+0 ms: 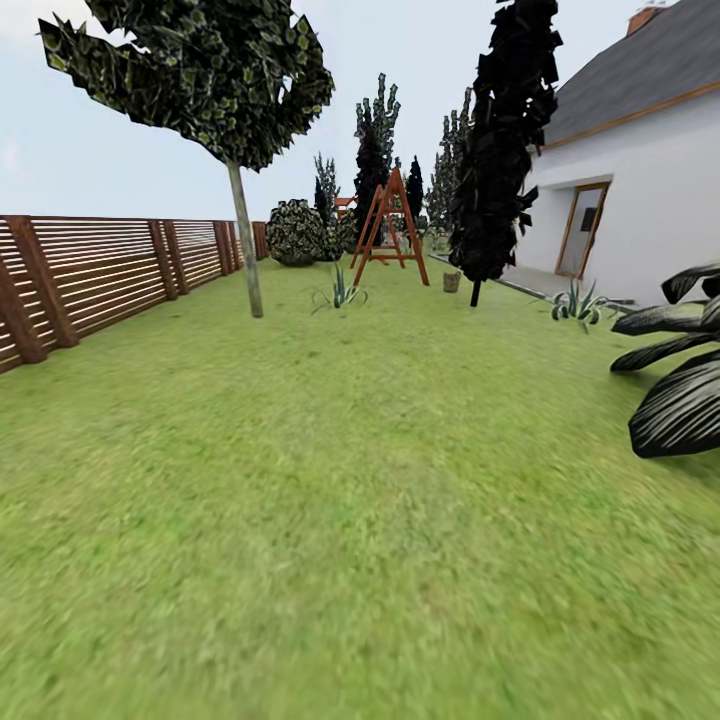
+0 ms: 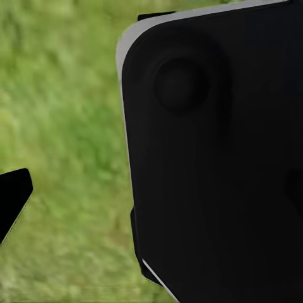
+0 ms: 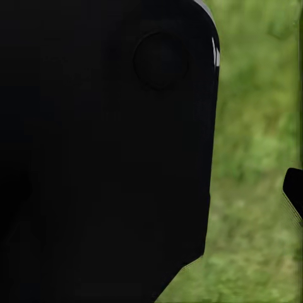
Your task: Take the three Easter eggs out of the wicker basket on the lawn in the garden, then place them on the lawn next to a single tree (choose any tree) so that all three eggs are next to the same tree and none are left in the basket.
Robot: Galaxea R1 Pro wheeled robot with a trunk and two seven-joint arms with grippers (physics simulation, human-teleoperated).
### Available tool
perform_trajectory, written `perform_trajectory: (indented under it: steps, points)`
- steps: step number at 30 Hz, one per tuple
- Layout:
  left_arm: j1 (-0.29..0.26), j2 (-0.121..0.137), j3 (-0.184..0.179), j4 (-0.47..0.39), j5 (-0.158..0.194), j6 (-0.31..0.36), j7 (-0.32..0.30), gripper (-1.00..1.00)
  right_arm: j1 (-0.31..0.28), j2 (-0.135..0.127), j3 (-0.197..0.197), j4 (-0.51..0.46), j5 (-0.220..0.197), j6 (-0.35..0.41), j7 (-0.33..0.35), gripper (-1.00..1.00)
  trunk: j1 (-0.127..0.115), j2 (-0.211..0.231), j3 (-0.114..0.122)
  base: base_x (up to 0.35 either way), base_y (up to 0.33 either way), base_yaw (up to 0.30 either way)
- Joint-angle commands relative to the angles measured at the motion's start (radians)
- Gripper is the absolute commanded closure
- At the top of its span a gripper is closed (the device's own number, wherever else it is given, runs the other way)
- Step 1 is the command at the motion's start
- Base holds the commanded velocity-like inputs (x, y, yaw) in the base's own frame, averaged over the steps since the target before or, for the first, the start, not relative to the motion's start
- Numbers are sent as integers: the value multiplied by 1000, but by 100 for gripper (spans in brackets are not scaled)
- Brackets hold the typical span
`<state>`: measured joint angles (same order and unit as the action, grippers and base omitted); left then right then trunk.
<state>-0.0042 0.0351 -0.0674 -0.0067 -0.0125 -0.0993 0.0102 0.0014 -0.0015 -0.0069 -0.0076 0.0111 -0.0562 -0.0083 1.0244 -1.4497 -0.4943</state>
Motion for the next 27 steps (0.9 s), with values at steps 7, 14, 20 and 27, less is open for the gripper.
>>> perform_trajectory:
  steps: [7,14,20,27]
  points:
    - [0,0,-6,1,-1,-4,1,-100,0,0,-1,-1,1,-2,-1,-100,1,0,-1,321,0,0]
    - [0,0,-6,1,-1,-4,1,-100,0,0,-1,-1,1,-2,-1,-100,1,0,-1,320,0,0]
    - [0,0,-6,1,-1,-4,2,-100,0,0,-1,-1,1,-2,-1,-100,1,0,-1,320,0,0]
    - [0,0,-6,1,-1,-4,2,-100,0,0,-1,-1,1,-2,-1,-100,1,0,-1,320,0,0]
